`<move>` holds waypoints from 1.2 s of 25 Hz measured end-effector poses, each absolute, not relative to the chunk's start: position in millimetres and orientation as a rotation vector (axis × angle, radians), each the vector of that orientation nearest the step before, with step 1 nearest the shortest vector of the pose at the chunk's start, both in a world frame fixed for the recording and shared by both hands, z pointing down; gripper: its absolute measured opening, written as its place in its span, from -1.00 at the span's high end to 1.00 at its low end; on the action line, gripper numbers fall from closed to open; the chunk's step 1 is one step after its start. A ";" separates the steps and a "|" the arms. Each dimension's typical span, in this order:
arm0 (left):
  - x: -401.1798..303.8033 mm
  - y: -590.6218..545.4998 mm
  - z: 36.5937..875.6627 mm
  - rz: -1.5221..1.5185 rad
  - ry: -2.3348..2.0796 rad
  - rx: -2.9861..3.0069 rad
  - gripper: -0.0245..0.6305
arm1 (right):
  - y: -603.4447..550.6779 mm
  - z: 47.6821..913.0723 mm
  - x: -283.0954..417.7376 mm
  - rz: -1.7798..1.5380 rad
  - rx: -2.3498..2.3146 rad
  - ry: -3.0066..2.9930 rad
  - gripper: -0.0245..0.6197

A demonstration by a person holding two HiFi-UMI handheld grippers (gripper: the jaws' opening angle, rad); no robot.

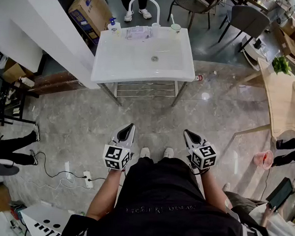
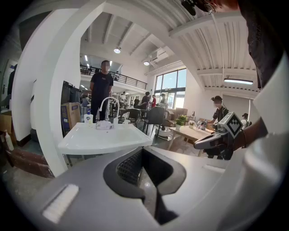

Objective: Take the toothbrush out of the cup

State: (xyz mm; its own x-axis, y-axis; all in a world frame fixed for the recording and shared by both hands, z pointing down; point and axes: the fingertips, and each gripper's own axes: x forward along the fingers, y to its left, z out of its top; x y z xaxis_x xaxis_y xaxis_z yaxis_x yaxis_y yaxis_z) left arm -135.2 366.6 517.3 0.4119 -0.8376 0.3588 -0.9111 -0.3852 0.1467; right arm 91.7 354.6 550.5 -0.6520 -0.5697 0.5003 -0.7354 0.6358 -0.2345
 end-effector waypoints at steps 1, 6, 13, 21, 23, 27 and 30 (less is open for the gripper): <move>-132.3 367.3 517.7 0.322 -1.514 2.352 0.91 | 355.7 551.3 94.0 0.599 1.034 -2.479 0.89; -116.7 370.0 521.0 0.330 -1.511 2.348 0.91 | 359.0 557.7 108.7 0.610 1.030 -2.476 0.89; -105.7 371.9 522.9 0.354 -1.538 2.322 0.91 | 360.1 569.5 125.8 0.644 1.019 -2.482 0.89; -89.2 375.7 522.2 0.402 -1.594 2.268 0.91 | 352.1 579.6 150.2 0.683 1.006 -2.517 0.89; -84.0 377.4 521.9 0.409 -1.613 2.252 0.91 | 350.2 585.2 156.6 0.693 0.990 -2.519 0.89; -70.8 376.6 521.3 0.400 -1.658 2.229 0.91 | 341.6 595.5 170.9 0.690 0.961 -2.522 0.89; -56.1 375.1 522.8 0.409 -1.654 2.229 0.91 | 337.7 595.6 185.2 0.702 0.978 -2.521 0.89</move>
State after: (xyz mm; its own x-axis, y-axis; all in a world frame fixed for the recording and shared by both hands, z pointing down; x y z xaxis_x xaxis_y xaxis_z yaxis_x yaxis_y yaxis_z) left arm -56.1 375.1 522.8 0.2829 -0.8625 0.4196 -0.9587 -0.2682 0.0951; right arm 185.2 337.7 595.6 -0.7023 -0.5270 0.4786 -0.6985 0.6400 -0.3202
